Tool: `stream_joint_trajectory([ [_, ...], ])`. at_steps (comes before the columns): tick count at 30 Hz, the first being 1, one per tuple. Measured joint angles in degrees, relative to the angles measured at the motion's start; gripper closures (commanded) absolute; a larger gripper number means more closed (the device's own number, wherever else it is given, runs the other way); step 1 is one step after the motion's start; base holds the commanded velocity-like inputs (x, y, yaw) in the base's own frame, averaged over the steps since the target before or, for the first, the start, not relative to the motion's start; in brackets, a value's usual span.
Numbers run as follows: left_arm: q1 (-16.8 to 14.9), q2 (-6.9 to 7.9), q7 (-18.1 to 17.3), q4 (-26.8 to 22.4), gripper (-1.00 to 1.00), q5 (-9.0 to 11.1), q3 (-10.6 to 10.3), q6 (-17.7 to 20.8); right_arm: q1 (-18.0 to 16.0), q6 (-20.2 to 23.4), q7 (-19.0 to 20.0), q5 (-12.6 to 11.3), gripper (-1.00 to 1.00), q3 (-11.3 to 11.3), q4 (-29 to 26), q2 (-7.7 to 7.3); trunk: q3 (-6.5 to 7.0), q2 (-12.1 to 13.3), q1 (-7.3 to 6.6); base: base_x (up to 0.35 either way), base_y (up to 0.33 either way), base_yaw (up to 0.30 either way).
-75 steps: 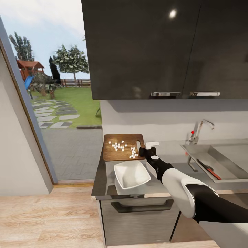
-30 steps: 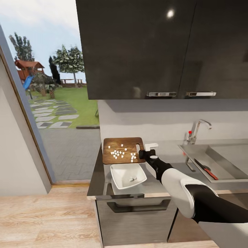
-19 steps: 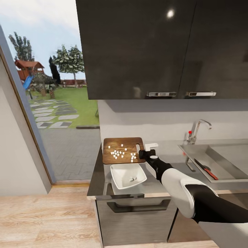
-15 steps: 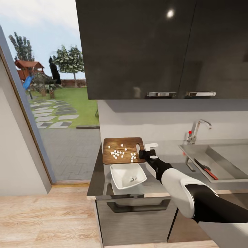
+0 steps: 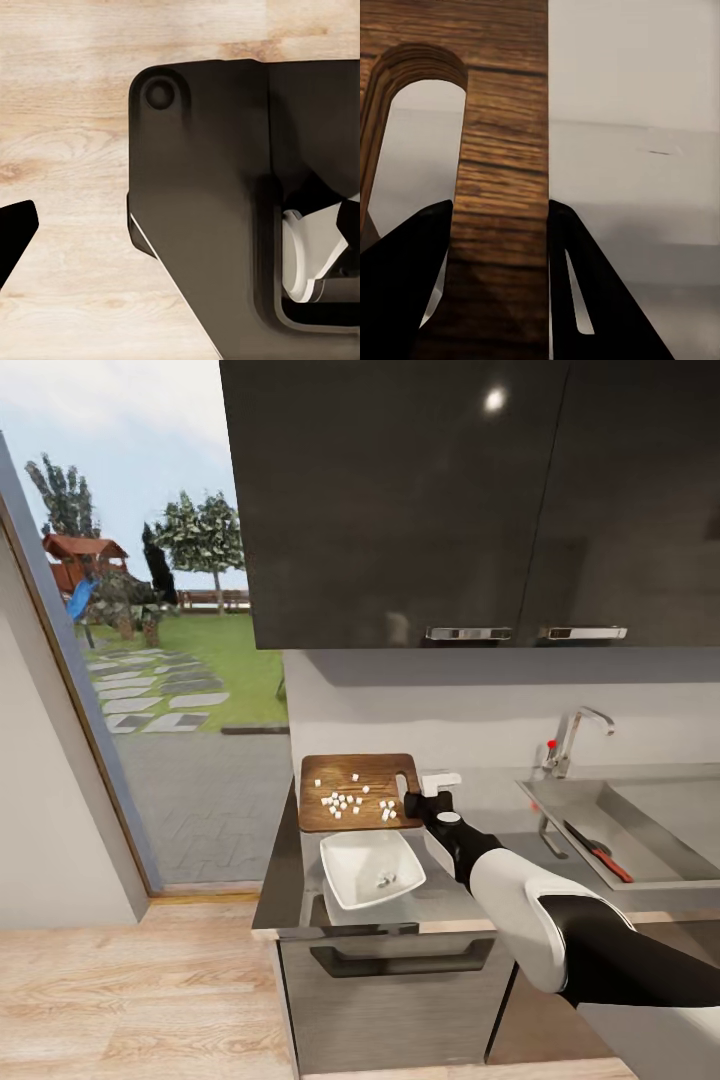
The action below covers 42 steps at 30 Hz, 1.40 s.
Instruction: In the kitchen, take the Vidalia onion out of the sink, dice it on the chopping board with the paring knife, put the diced onion into the bowl on the countertop, then place both the paring knife and the chopping board into the sink.
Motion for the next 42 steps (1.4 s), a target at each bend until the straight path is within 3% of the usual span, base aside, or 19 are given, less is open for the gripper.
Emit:
stream_joint_trajectory([
  [9,0.0,0.09,0.0,-0.3,-1.0,-0.1,0.0,-0.1,0.0,0.0,0.0,0.0,1.0,-0.1,0.0,-0.06,0.0,0.0,0.0,0.0,0.0,0.0],
  [17,0.1,0.09,0.0,-0.1,-1.0,-0.1,0.1,0.0,0.0,-0.2,0.1,0.0,1.0,-0.1,0.0,-0.11,-1.35,-3.1,1.74,0.0,0.0,0.0],
  [23,0.0,0.09,0.0,-0.1,-1.0,-0.1,0.1,0.0,0.0,-3.2,0.2,0.0,1.0,-0.1,0.1,-0.64,-2.43,-5.5,3.06,0.0,0.0,0.0],
  [42,0.0,0.09,0.0,-0.1,-1.0,0.0,0.1,0.0,0.0,-3.4,0.2,0.0,1.0,-0.1,0.2,-0.8,-5.86,-13.2,7.25,0.0,0.0,0.0],
])
